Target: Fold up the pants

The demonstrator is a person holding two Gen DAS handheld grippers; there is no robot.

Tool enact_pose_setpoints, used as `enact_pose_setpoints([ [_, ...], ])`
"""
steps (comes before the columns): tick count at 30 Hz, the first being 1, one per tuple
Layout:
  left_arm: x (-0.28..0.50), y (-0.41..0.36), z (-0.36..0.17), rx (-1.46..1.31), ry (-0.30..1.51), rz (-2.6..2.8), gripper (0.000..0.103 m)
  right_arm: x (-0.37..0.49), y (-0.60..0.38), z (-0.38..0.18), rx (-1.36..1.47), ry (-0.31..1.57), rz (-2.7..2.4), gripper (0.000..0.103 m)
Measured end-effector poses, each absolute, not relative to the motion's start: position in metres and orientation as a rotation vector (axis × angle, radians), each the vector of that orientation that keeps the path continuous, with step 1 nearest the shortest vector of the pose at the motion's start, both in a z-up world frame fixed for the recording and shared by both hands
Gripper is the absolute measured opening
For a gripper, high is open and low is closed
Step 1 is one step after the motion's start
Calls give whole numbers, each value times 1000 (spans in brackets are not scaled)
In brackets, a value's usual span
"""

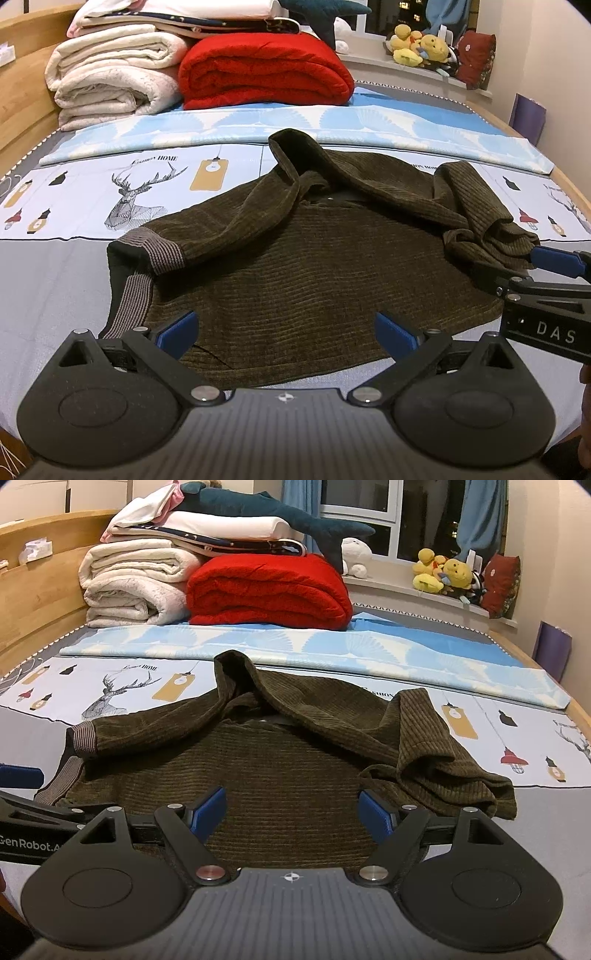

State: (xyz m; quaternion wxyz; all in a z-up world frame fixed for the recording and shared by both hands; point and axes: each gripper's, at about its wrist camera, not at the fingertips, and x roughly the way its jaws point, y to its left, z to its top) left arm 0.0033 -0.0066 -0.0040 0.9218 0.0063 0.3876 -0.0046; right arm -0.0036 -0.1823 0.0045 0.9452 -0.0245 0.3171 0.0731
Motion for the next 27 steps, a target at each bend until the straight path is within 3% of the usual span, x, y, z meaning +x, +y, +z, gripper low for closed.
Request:
enact_pose_setpoints([
  [5,2,-8,-3,20,749,-2,100,-7,-183,7,-29,623,154,79],
  [9,1,-10,-4,15,718,-21,99,-8,-183,10,-21,599,159,66],
  [18,4,-7,1,6,701,-22,99,-8,-185,11,-38,580,132,62],
  [20,4,-6,0,-18,711,-35,99,-9,-183,10,-49,574,142,63],
  [23,2,-10,-1,7,718,-38,100,-8,-179,6,-91,603,141,79],
  [27,1,-14,-3,43,730,-42,100,-6,-180,6,-76,616,134,81],
])
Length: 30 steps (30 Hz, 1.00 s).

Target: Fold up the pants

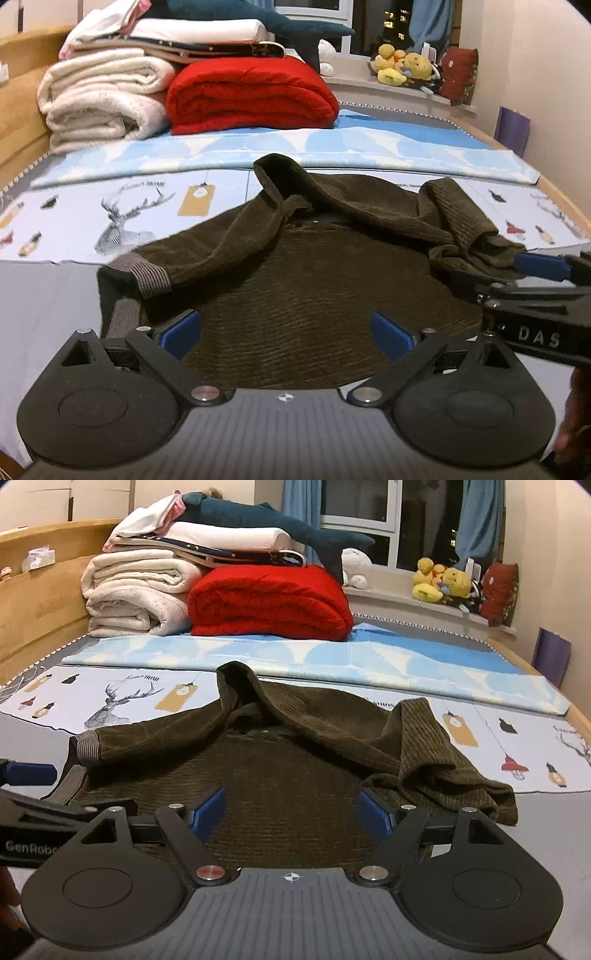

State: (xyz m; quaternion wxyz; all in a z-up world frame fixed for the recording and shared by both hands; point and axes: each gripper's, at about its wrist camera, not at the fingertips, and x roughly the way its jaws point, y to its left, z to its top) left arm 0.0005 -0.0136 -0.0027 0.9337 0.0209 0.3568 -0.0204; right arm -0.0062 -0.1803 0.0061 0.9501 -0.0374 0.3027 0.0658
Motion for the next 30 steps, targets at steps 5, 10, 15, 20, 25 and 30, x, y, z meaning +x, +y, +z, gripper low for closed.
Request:
enact_pose_setpoints([
  [5,2,-11,-3,5,748,-31,100,-4,-185,5,-28,650,137,81],
  [10,5,-10,-5,-13,778,-52,100,1,-189,2,9,684,117,81],
  [15,7,-11,-6,-21,789,-39,100,7,-196,0,39,704,95,81],
  [20,10,-11,-7,-27,797,-38,100,16,-205,-1,58,732,55,80],
  [25,19,9,0,-35,796,-29,91,35,-240,3,76,697,-26,64],
  [30,49,54,3,-1,808,-29,18,65,-308,-5,158,708,-131,31],
])
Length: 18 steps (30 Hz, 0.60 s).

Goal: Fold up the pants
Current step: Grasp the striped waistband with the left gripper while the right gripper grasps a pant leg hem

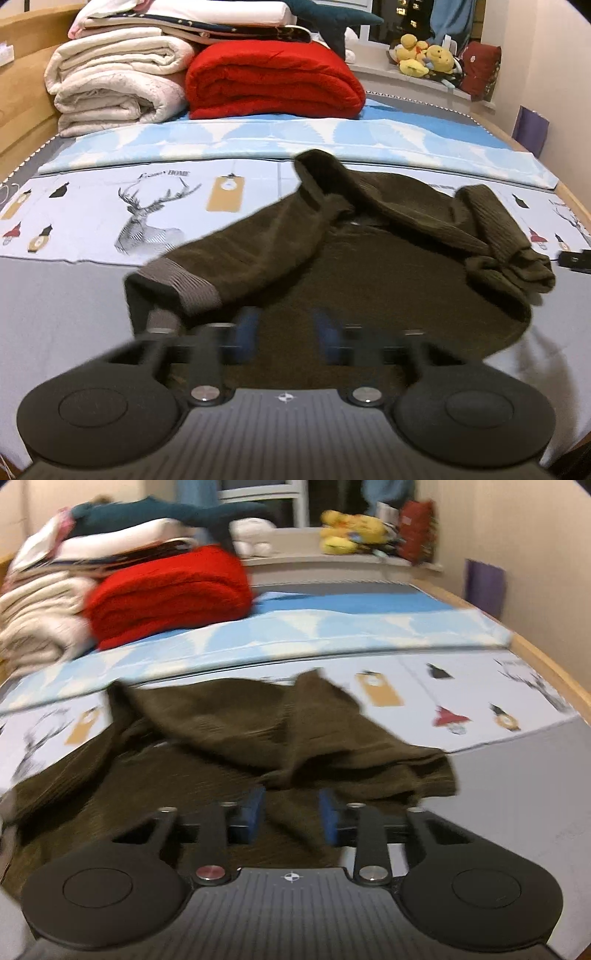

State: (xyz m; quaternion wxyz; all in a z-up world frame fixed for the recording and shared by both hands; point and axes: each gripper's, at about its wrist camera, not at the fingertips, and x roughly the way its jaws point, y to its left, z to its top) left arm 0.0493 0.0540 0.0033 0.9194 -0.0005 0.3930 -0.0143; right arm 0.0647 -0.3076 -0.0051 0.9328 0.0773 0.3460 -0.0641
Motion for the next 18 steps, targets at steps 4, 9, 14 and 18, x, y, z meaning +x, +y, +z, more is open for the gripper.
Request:
enact_pose_setpoints([
  [4,78,107,-8,-18,856,53,16,92,-355,-32,275,823,-162,35],
  [9,101,178,-44,-278,1082,141,26,123,-367,-77,473,1010,-24,54],
  [14,107,196,-63,-290,1194,186,71,149,-310,-93,166,1073,107,70],
  [18,119,202,-72,-278,1220,224,79,161,-278,-108,-91,1100,101,65],
])
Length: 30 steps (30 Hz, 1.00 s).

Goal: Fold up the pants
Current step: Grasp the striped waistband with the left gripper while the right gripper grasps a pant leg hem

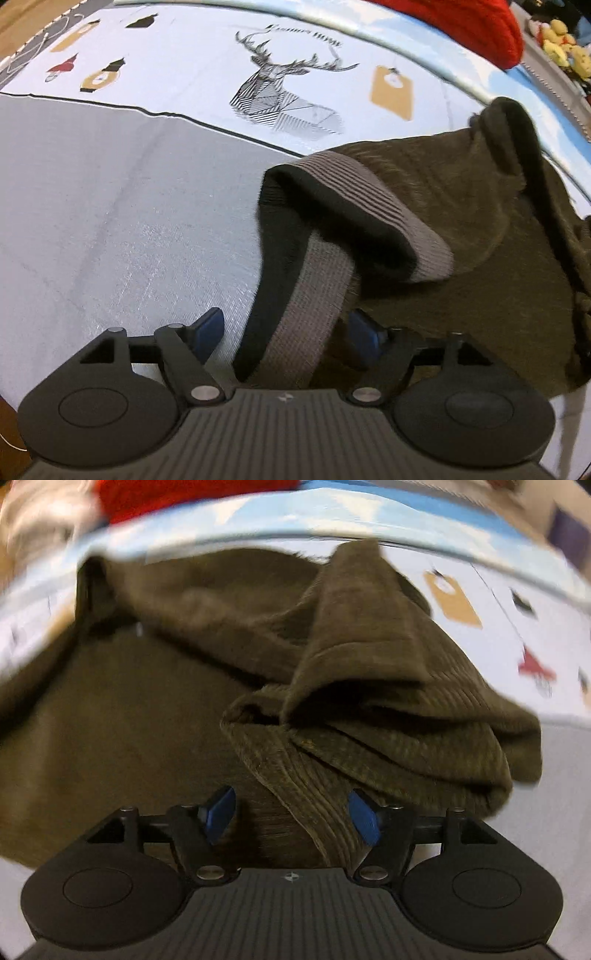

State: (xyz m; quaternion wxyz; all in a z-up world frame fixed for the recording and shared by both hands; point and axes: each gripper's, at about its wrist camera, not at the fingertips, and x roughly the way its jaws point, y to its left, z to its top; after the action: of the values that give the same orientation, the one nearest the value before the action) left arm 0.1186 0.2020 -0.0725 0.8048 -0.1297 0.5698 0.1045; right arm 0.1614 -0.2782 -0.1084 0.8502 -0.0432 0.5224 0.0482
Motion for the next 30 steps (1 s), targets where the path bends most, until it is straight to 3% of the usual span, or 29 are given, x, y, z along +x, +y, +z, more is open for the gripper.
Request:
enact_pose_setpoints([
  [1,123,204,-78,-292,1229,221,79,162,-276,-110,-128,1093,87,59],
  [3,128,204,-88,-318,1260,200,79,163,-280,-106,-128,1070,47,24],
  [4,131,202,-93,-321,1278,185,79,163,-288,-100,-90,1053,24,15],
  [7,131,185,-95,-210,1281,172,79,152,-331,-62,109,911,-80,8],
  [9,126,177,-93,-142,1264,155,70,132,-367,-31,264,788,-149,8],
  [12,111,173,-82,-123,1216,101,41,98,-395,-20,343,790,-194,8],
  [13,109,170,-80,-92,1200,102,18,90,-399,-24,345,833,-205,8],
  [14,104,167,-76,-58,1181,88,7,82,-402,-31,352,894,-209,7],
  [17,87,165,-63,-10,1131,52,5,65,-404,-68,356,1201,-111,4],
  [19,80,166,-57,-7,1121,29,5,56,-400,-78,312,1288,-42,4],
  [23,73,171,-57,-37,1130,-7,5,44,-413,-58,363,1161,58,7],
  [25,72,174,-53,-78,1136,6,7,47,-432,-51,450,1086,21,19],
  [26,73,179,-52,-122,1130,12,10,47,-443,-47,496,1045,-2,33],
  [27,74,182,-52,-161,1125,10,14,48,-451,-45,543,1001,-23,43],
  [29,78,187,-53,-246,1120,1,45,50,-461,-50,623,959,-50,45],
  [30,82,187,-55,-274,1128,1,54,51,-465,-58,666,952,-60,45],
])
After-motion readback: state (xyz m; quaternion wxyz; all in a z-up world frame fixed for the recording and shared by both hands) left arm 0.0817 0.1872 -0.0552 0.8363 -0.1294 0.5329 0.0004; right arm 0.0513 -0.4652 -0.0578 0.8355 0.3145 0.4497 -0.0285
